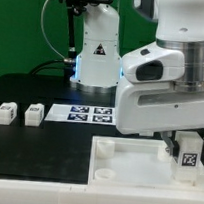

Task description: Assemble one leg

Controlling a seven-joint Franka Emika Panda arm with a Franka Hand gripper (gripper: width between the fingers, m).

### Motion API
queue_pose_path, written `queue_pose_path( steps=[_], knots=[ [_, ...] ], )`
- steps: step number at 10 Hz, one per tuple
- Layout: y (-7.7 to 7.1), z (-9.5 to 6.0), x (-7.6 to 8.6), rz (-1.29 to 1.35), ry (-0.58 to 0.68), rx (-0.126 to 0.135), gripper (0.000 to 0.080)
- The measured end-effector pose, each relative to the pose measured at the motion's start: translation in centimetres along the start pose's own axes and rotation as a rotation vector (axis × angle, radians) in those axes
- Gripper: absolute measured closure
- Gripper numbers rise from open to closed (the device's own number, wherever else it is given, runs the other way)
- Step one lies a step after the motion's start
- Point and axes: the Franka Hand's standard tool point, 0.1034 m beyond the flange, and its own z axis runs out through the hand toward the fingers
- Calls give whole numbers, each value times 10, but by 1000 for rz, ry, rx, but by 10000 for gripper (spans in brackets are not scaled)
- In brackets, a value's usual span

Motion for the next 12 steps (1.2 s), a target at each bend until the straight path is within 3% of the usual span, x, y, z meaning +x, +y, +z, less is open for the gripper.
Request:
queue_pose_path(
  steps=[3, 5, 6, 7, 8, 9, 11, 12],
  knots=[
    [1, 1, 0, 310, 3, 3, 501],
    [3, 2, 3, 692, 36, 23, 501],
    [5, 2, 5, 853, 39, 56, 501],
    [9, 2, 6, 1047, 50, 116, 501],
    [9, 2, 5, 1201, 43, 155, 501],
    [5, 3, 3, 1398, 14, 180, 501],
    [3, 4, 2, 1381, 10, 183, 501],
    [2, 5, 1, 1323, 8, 176, 424]
  ],
)
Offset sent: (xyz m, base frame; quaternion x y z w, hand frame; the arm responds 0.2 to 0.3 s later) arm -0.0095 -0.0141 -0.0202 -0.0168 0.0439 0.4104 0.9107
